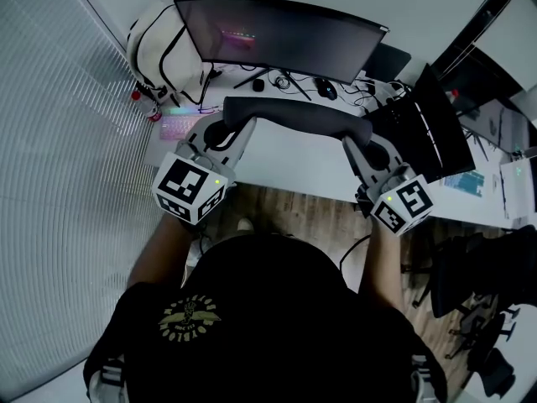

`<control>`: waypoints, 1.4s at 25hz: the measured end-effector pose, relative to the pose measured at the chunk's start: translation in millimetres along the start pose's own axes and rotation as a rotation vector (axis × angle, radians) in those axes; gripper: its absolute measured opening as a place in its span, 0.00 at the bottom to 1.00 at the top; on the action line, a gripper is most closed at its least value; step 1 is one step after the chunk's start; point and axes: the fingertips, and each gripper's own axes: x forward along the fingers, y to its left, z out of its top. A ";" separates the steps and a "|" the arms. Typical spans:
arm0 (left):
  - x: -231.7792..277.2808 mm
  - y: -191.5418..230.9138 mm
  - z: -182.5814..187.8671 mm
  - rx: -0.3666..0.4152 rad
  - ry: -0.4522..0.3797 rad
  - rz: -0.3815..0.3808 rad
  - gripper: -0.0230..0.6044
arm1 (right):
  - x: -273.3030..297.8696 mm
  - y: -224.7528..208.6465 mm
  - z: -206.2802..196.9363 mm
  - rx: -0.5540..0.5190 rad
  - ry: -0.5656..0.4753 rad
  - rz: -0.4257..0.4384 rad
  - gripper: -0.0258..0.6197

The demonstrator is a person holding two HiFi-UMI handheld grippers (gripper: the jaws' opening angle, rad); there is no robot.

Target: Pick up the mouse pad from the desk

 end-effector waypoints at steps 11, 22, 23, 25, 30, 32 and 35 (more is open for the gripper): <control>-18.2 9.5 48.3 0.031 -0.069 0.022 0.07 | 4.6 11.6 44.7 -0.040 -0.054 0.031 0.06; -24.9 13.1 51.6 0.036 -0.095 0.042 0.07 | 6.9 17.3 54.3 -0.067 -0.059 0.047 0.06; -23.7 12.3 49.7 0.033 -0.097 0.040 0.07 | 6.4 16.1 52.8 -0.068 -0.058 0.046 0.06; -19.7 10.2 47.0 0.029 -0.100 0.039 0.07 | 4.2 12.6 50.4 -0.070 -0.057 0.045 0.06; -2.9 -8.3 49.6 0.016 -0.085 0.034 0.07 | -16.7 -0.3 47.5 -0.059 -0.044 0.046 0.06; 4.4 -19.0 50.8 0.017 -0.078 0.028 0.07 | -27.8 -6.6 46.3 -0.055 -0.041 0.043 0.06; 15.2 -33.4 49.8 0.021 -0.075 0.025 0.07 | -42.0 -17.6 42.9 -0.057 -0.041 0.041 0.06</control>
